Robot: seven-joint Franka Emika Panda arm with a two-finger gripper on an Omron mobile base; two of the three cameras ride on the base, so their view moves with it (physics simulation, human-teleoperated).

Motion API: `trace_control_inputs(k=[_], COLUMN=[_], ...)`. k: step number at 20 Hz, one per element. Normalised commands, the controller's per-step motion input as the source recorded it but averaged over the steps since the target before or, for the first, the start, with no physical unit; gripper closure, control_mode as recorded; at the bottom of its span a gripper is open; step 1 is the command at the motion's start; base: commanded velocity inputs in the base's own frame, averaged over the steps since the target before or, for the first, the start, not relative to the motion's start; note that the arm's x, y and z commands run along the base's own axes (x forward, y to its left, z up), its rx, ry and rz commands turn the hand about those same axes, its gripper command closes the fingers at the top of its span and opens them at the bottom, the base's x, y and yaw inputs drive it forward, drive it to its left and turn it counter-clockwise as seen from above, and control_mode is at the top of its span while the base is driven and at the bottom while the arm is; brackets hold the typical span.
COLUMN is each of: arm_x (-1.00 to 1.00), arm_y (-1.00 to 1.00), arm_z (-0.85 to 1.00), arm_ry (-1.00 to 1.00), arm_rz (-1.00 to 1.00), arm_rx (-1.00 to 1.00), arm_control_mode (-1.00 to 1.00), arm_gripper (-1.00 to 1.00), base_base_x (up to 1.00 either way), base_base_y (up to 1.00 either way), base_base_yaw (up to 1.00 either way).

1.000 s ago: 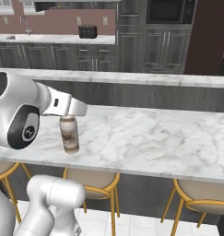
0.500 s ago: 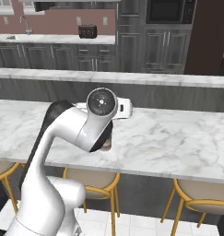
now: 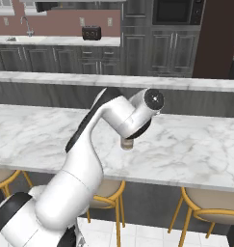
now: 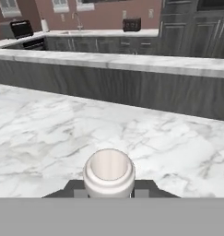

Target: Get the candle and the liquor from the cabinet and move them to the dining counter.

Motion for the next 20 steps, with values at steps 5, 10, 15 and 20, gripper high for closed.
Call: trace_control_inputs(k=[5, 10, 15, 20], arm_x=[0.94, 0.8, 0.68, 0.4], arm_y=[-0.12, -0.09, -0.01, -0.01], arm_z=[-0.02, -0.1, -0.37, -0.64], arm_ry=[0.09, 0.0, 0.0, 0.0], arm_rz=[0.0, 0.0, 0.0, 0.04], arm_rx=[0.0, 0.0, 0.0, 0.0], arm_control_mode=[-1.0, -1.0, -1.0, -1.0], arm_gripper=[1.0, 1.0, 1.0, 1.0], base_base_x=[0.0, 0.0, 0.0, 0.0], base_base_y=[0.0, 0.0, 0.0, 0.0], base_base_yaw=[0.0, 0.0, 0.0, 0.0])
